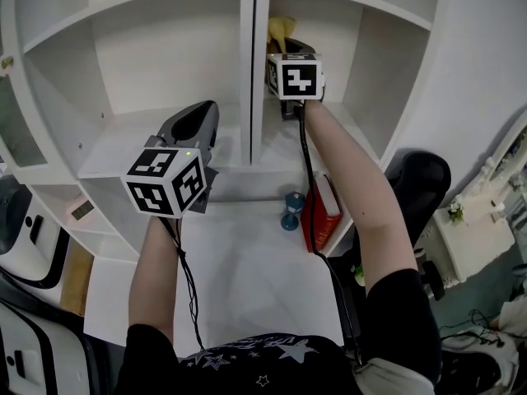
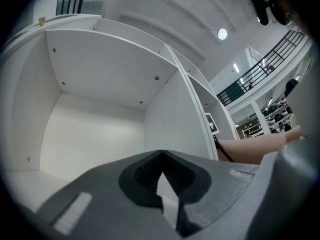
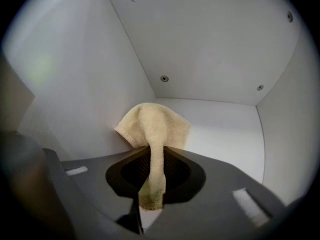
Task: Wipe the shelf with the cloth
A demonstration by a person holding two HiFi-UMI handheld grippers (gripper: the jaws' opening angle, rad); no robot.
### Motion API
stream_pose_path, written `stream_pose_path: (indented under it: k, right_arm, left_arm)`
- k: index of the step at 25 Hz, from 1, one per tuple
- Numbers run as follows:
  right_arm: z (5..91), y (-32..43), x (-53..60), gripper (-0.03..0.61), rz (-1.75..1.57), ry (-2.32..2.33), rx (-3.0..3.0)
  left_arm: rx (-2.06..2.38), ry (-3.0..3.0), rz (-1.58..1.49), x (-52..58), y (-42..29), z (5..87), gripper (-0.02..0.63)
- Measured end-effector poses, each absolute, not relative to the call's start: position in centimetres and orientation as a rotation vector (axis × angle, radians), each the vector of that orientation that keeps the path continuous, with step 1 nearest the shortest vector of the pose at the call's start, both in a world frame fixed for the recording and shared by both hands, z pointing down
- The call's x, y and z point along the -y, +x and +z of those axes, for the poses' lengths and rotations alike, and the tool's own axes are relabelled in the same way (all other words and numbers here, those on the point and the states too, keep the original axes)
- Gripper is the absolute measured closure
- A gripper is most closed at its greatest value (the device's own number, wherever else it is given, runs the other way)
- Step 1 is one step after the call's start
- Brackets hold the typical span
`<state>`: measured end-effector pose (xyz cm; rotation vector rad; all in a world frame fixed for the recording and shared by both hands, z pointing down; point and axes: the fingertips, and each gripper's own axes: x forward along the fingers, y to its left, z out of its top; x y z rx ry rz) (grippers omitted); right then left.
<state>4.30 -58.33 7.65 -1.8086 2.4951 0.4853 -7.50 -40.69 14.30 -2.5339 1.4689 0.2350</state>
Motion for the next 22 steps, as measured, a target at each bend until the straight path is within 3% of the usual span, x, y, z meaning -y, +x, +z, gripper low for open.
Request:
stream_pose_path:
  k: [10,22]
  right_arm:
    - [7.8,4.3,59.4,0.498,0.627,-1.821,-2.500]
    - [8.0,11.9,60.0,0.497,0.493,-2.035,-2.314]
  left_arm:
    - [-1.481,-2.524,0.238,41.2,-7.8,14.4,0.611]
    - [-1.477,-2.532,0.233,40.7,-7.0,14.6,0.611]
